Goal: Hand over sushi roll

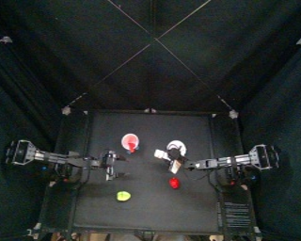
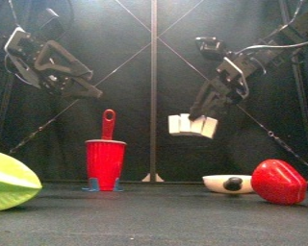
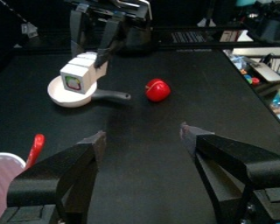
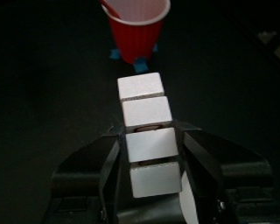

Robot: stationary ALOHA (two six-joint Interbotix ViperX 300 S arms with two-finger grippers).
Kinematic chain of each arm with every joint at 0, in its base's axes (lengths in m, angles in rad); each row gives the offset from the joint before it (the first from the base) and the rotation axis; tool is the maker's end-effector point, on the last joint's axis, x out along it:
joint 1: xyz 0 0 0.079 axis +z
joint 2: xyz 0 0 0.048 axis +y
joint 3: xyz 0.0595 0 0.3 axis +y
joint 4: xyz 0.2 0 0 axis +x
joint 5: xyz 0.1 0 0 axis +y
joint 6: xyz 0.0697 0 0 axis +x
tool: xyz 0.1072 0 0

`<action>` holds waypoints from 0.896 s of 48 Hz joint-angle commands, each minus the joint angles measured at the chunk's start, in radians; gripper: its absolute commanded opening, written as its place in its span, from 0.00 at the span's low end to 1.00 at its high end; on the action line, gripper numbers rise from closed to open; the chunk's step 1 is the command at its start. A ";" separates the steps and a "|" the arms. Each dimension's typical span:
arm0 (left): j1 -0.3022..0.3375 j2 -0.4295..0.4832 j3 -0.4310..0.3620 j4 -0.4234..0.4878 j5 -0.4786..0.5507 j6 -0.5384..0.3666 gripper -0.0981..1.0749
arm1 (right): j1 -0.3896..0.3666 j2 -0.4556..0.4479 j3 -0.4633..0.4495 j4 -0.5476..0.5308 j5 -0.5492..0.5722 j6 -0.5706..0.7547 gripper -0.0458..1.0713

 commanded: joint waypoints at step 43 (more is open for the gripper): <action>0.002 0.268 -0.195 -0.002 -0.101 0.005 0.94 | 0.097 0.133 -0.213 -0.196 -0.081 -0.003 0.65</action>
